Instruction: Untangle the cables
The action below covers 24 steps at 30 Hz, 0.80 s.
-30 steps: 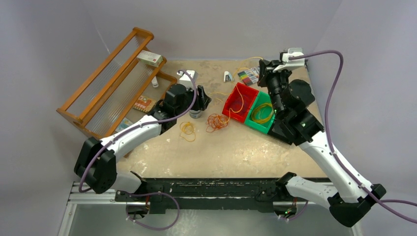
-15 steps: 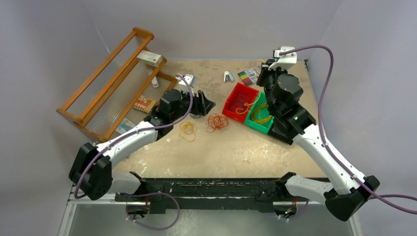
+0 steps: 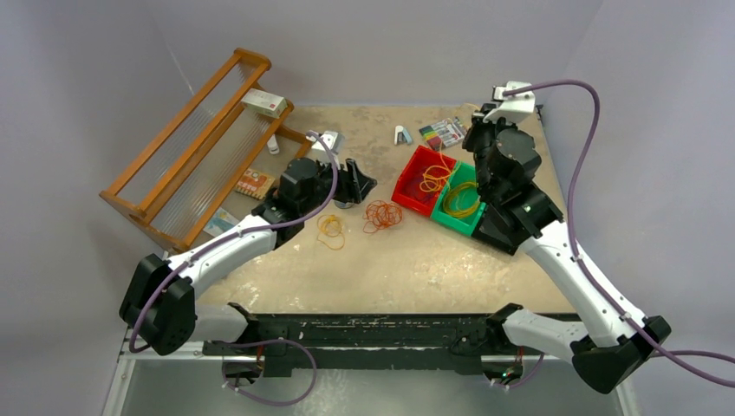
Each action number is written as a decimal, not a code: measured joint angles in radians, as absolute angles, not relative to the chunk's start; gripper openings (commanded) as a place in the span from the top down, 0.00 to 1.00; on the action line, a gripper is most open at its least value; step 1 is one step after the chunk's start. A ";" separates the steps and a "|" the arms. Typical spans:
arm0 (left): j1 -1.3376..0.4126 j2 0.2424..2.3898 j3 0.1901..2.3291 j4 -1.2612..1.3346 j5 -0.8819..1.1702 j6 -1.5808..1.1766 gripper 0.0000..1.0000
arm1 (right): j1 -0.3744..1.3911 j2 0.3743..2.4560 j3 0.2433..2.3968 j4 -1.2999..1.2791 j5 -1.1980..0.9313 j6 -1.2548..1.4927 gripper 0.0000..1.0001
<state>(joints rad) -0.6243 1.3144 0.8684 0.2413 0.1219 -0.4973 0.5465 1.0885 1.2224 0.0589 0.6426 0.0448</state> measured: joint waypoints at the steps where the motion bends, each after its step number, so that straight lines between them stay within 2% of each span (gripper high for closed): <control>1: -0.624 1.314 0.868 0.238 0.116 -0.497 0.42 | 0.541 1.084 1.222 0.055 0.642 0.045 1.00; 24: -0.624 1.316 0.868 0.122 -0.107 -0.498 0.43 | 0.408 1.044 1.224 0.049 0.610 0.040 1.00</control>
<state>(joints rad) -0.6243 1.3155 0.8684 0.1219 -0.1074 -0.4980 0.4084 1.0439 1.2243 0.0490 0.6098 0.0399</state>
